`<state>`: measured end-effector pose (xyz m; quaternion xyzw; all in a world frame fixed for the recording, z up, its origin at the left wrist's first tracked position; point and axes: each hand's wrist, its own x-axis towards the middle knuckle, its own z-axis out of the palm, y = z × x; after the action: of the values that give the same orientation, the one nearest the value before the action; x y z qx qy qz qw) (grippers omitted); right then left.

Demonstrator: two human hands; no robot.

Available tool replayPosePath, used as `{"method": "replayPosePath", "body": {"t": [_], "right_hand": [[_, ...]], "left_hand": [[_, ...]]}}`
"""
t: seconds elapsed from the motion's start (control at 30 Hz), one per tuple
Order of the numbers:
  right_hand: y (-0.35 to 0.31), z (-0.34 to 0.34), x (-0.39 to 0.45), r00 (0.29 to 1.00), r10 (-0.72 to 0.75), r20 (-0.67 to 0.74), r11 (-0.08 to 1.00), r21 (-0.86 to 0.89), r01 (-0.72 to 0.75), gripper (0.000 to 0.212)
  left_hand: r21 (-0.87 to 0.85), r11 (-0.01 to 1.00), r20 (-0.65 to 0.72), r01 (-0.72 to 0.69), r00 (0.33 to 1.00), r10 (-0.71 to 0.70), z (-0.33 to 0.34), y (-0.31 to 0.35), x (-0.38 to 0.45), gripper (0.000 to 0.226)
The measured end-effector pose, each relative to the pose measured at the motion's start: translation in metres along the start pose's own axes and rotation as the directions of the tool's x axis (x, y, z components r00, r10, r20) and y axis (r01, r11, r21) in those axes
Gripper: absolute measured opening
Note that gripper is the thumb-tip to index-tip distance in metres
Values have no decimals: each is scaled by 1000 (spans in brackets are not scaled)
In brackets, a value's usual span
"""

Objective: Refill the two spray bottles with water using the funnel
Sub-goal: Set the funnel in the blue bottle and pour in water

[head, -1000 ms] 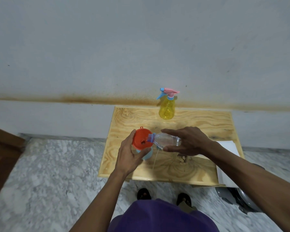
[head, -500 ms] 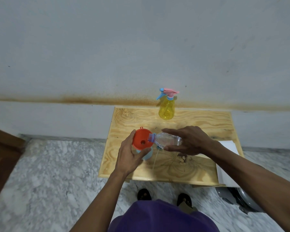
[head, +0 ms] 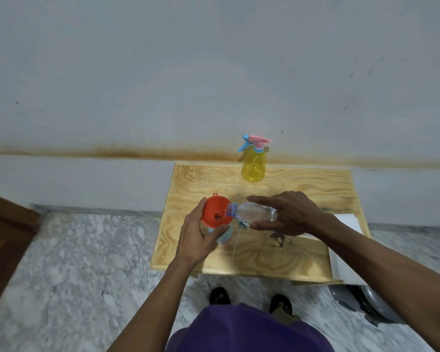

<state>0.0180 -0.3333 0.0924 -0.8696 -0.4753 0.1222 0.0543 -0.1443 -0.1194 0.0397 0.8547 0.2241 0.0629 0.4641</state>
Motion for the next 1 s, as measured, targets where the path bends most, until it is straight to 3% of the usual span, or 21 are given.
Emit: {"method": "replayPosePath", "body": {"t": [1.0], "right_hand": [[1, 2, -3, 998, -19, -66, 1000, -16, 18, 88]], "left_hand": [[24, 1000, 7, 15, 1000, -16, 1, 0, -2, 103]]}}
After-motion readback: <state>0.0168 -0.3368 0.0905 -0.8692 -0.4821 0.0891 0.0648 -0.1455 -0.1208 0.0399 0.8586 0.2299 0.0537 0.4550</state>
